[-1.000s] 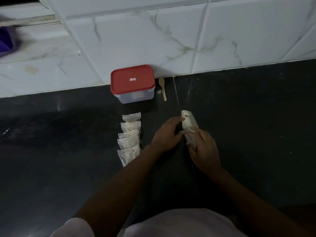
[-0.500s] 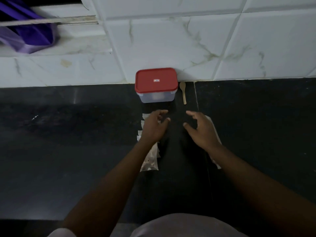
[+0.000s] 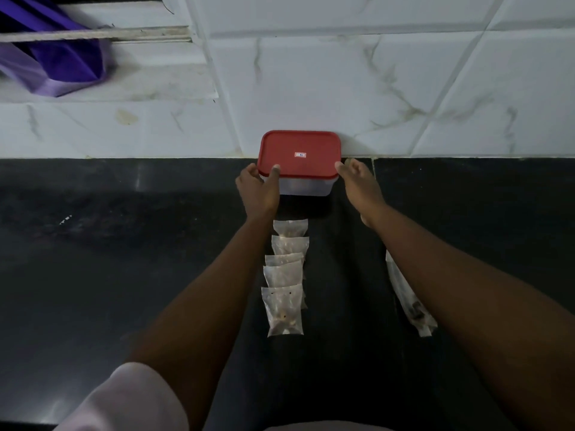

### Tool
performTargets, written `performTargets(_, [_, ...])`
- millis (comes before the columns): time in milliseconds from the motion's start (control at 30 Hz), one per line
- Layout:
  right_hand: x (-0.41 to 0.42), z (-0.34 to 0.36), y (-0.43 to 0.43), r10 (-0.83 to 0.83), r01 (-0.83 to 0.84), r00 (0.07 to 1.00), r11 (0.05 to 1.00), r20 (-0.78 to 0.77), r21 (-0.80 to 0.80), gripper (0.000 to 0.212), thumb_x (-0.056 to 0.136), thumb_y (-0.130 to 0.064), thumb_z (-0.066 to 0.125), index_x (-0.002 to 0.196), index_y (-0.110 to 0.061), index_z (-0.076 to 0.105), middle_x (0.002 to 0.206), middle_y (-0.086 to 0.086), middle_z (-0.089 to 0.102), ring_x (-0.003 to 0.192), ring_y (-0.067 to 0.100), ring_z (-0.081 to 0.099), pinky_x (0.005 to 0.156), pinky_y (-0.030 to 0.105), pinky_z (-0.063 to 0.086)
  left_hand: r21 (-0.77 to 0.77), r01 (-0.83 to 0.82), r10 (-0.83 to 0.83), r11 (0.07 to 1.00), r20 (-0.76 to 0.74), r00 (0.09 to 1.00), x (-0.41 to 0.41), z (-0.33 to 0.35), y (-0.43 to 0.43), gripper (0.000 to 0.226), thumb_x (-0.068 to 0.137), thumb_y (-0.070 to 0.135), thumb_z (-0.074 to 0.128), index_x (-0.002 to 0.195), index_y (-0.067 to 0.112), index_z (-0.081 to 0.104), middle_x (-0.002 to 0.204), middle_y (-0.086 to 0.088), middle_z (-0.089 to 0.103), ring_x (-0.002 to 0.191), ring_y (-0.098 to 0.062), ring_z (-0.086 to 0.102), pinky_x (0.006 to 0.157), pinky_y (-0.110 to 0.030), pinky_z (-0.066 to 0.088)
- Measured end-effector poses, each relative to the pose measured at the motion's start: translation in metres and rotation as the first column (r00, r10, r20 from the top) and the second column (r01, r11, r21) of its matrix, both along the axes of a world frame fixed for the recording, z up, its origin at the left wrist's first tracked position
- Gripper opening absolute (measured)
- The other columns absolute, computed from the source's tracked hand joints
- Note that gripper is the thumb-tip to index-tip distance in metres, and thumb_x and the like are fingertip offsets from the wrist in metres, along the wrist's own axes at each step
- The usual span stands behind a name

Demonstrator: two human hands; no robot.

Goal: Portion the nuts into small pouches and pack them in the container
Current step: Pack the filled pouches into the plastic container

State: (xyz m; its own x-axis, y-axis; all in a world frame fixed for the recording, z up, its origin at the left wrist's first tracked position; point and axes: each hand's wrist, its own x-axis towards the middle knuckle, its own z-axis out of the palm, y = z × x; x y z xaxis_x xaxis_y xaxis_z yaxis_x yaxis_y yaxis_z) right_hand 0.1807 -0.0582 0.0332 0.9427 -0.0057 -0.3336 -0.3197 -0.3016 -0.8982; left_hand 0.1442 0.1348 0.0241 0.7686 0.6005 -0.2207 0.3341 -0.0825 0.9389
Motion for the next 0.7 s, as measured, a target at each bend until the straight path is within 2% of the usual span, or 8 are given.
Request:
performTargets(67, [0.009,-0.004,0.006,0.002,-0.001,1.000,1.000,-0.020,0.010,0.064,0.103,-0.051,0.051,0.155,-0.018,0.037,0.146,-0.001,0.050,0.134,0.018,0.048,0.101,0.032,0.039,-0.012,-0.062,0.062,0.998,-0.021,0.998,0.010,-0.001,0.003,0.061,0.092,0.042,0.071,0.140,0.011,0.049,0.136,-0.009,0.054,0.120,-0.021,0.060,0.104,-0.041,0.053])
performTargets(133, [0.018,-0.009,0.013,0.001,0.001,0.999,0.999,-0.033,0.035,0.055,0.103,-0.051,0.049,0.148,-0.019,0.045,0.129,-0.004,0.058,0.122,0.016,0.055,0.087,0.030,0.044,-0.057,-0.047,0.044,0.997,-0.054,0.998,0.019,-0.002,0.007,0.061,0.097,0.038,0.068,0.146,0.011,0.044,0.142,-0.009,0.052,0.125,-0.022,0.057,0.107,-0.041,0.051])
performTargets(233, [0.029,-0.013,0.021,-0.009,0.010,1.000,0.999,-0.030,0.052,0.051,0.104,-0.050,0.047,0.145,-0.021,0.048,0.132,0.000,0.059,0.113,0.014,0.058,0.075,0.023,0.044,-0.152,0.051,-0.063,0.987,-0.072,0.995,0.028,-0.006,0.013,0.055,0.101,0.039,0.059,0.148,0.013,0.046,0.139,-0.004,0.059,0.123,-0.019,0.058,0.109,-0.043,0.049])
performTargets(400, [0.040,-0.019,0.028,-0.027,0.028,0.999,0.998,-0.029,0.060,0.047,0.106,-0.038,0.048,0.149,-0.021,0.045,0.145,0.003,0.050,0.119,0.016,0.057,0.080,0.023,0.045,-0.204,0.129,-0.152,0.970,-0.100,0.983,0.036,-0.011,0.019,0.046,0.107,0.033,0.046,0.150,0.016,0.046,0.139,-0.005,0.060,0.126,-0.023,0.058,0.110,-0.048,0.048])
performTargets(567, [0.034,-0.016,0.022,-0.042,0.045,0.998,0.998,-0.048,0.051,0.045,0.106,-0.029,0.049,0.150,-0.021,0.044,0.133,0.002,0.059,0.106,0.012,0.059,0.076,0.025,0.046,-0.201,0.174,-0.192,0.964,-0.072,0.979,0.024,-0.001,0.015,0.043,0.109,0.021,0.041,0.152,0.014,0.045,0.142,-0.007,0.058,0.130,-0.024,0.055,0.113,-0.047,0.045])
performTargets(700, [0.011,0.002,0.004,-0.060,0.061,0.998,0.997,-0.012,0.047,0.043,0.107,-0.027,0.048,0.149,-0.022,0.045,0.129,-0.003,0.060,0.109,0.012,0.058,0.084,0.029,0.048,-0.183,0.204,-0.212,0.962,-0.022,0.977,-0.001,0.014,-0.002,0.043,0.110,0.022,0.042,0.152,0.015,0.043,0.142,-0.005,0.056,0.128,-0.020,0.054,0.111,-0.042,0.047])
